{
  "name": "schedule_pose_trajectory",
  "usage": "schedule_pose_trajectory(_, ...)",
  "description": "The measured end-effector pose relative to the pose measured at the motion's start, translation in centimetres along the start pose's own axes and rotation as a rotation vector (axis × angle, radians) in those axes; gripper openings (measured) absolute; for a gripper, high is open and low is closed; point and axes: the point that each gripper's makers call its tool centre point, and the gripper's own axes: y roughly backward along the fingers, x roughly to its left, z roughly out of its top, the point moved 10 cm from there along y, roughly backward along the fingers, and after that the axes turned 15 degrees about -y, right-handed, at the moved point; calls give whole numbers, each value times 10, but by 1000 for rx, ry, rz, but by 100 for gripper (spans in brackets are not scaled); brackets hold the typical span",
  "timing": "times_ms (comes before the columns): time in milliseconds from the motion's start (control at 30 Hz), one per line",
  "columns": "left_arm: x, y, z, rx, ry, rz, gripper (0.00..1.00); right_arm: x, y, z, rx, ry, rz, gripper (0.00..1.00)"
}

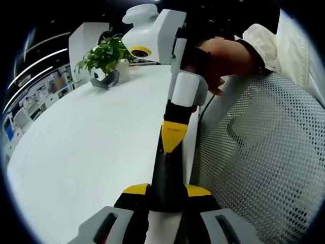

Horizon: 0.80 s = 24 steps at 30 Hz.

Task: Press the specified remote control buttons in sequence, fully releasing each button before pressing the next.

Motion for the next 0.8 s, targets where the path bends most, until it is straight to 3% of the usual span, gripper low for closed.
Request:
schedule_pose_trajectory(667, 1, -1, -1, -10, -2, 0, 25, -2, 2, -4, 66, -71, -12, 0)
schedule_pose_trajectory(800, 0, -1, -1, -11, -2, 0, 25, -1, 1, -4, 70, -49, -24, 0)
